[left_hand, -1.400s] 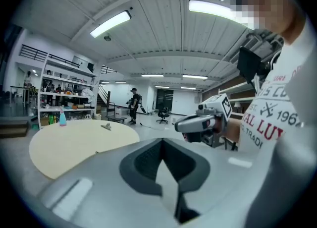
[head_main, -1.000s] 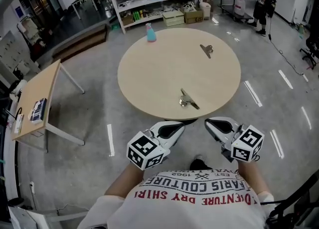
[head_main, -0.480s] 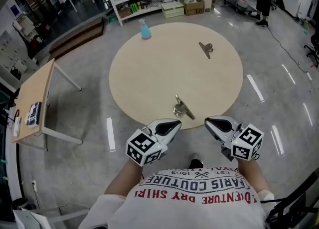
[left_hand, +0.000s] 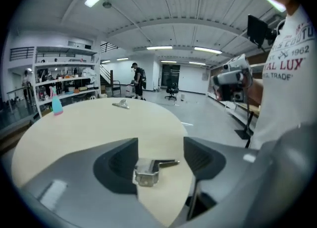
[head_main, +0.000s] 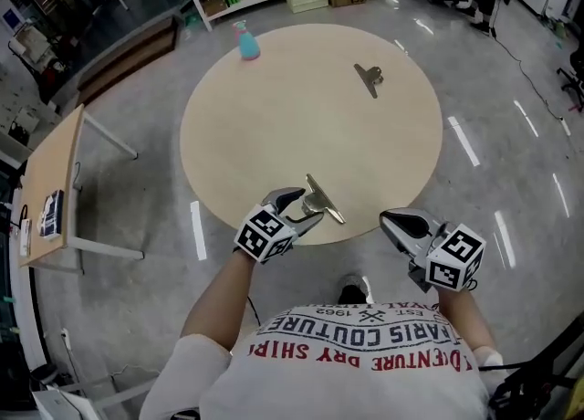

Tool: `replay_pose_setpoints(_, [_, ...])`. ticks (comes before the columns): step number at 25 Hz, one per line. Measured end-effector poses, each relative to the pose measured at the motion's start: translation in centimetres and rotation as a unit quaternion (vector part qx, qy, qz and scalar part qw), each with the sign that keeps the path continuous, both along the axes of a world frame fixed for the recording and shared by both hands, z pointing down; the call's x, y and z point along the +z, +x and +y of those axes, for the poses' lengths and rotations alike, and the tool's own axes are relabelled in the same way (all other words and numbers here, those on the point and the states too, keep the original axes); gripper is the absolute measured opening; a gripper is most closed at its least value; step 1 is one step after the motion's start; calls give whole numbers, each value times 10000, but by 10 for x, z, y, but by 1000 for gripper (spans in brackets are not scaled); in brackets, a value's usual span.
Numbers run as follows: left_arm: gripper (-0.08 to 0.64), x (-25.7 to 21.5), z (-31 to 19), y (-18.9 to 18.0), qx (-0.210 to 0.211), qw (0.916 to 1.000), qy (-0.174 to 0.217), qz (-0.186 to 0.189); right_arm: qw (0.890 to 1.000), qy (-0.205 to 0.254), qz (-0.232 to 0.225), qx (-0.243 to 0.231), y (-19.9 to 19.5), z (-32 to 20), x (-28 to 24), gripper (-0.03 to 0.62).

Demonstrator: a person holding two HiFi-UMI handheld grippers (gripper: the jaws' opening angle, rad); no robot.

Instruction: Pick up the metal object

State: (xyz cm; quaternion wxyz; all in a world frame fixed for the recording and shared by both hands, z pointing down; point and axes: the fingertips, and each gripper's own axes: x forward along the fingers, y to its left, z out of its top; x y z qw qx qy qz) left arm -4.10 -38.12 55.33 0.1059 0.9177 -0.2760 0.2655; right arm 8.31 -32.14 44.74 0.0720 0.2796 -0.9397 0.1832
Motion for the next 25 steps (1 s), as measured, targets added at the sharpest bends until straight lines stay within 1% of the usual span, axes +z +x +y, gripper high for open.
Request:
replay_pose_setpoints(2, [295,27,-12,-2,0,9997,-228,-105,9999,-103,46,59,8,-6,5,1])
replay_pose_setpoints(4, [321,50,-16,-1,101,9989,-347,-309,9997,-199,83,107,14,-10,12,0])
replay_pose_setpoints(8, [359,90,-25,1,273,9945,-351,-953,9991,-357,77,195,23,-18,23,1])
replay_pose_setpoints(11, [360,112,-28,3,380,9912,-510,-1162,9988,-436,102,210,25,-24,29,0])
replay_pose_setpoints(13, [360,118,-31,4,437,9897,-488,-1273,9986,-473,114,213,26,-27,31,0])
replay_pose_setpoints(14, [352,120,-33,4,431,9893,-458,-1316,9985,-491,120,217,26,-28,32,0])
replay_pose_setpoints(16, [285,122,-34,4,377,9894,-465,-1321,9983,-521,134,210,25,-27,34,0])
replay_pose_setpoints(21, [284,124,-35,5,201,9911,-564,-1188,9981,-558,179,164,18,-24,37,0])
replay_pose_setpoints(23, [282,124,-36,4,144,9913,-559,-1182,9982,-551,194,163,16,-24,37,0])
replay_pose_setpoints(25, [282,124,-37,2,1,9922,-530,-1131,9982,-513,246,168,14,-24,37,0])
